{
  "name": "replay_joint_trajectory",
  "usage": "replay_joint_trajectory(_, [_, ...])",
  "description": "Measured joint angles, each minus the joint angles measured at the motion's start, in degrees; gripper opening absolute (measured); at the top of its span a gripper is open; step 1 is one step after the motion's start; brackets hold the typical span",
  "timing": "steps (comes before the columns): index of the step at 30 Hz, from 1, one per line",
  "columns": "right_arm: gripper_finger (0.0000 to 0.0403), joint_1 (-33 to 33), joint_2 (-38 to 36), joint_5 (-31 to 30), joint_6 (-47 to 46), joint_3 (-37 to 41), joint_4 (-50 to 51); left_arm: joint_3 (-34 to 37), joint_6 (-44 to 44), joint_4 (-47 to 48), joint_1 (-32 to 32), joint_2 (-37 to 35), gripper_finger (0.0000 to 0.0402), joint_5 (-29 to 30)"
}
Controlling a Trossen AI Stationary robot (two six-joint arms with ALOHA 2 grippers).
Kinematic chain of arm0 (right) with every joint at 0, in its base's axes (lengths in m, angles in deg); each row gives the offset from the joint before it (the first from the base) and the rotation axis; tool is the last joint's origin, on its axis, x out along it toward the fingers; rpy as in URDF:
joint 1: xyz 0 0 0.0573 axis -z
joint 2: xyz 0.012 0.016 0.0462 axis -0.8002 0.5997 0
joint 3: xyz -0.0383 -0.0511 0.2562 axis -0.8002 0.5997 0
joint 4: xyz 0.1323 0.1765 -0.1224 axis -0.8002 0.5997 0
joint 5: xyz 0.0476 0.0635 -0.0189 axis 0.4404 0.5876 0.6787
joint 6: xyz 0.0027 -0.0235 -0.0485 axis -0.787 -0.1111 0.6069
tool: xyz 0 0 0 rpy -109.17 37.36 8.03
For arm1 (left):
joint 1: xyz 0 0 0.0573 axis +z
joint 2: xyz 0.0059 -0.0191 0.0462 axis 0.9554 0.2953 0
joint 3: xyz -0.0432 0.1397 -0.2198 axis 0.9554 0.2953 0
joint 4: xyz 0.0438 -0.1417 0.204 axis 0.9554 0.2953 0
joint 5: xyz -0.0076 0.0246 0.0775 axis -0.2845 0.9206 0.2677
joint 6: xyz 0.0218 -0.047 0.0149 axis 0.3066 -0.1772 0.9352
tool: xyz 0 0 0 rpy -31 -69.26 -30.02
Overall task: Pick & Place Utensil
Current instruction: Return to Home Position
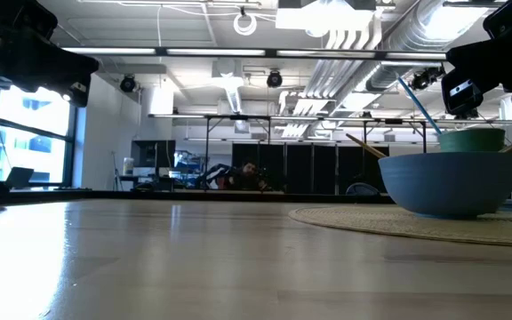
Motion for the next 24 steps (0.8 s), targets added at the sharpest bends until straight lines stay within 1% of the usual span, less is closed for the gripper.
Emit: replay_joint_trajectory(24, [0.0007,0.00,0.00,0.00,-0.01,0.00,0.00,0.00,-0.01,0.00,0.00,0.00,0.0001,-0.01])
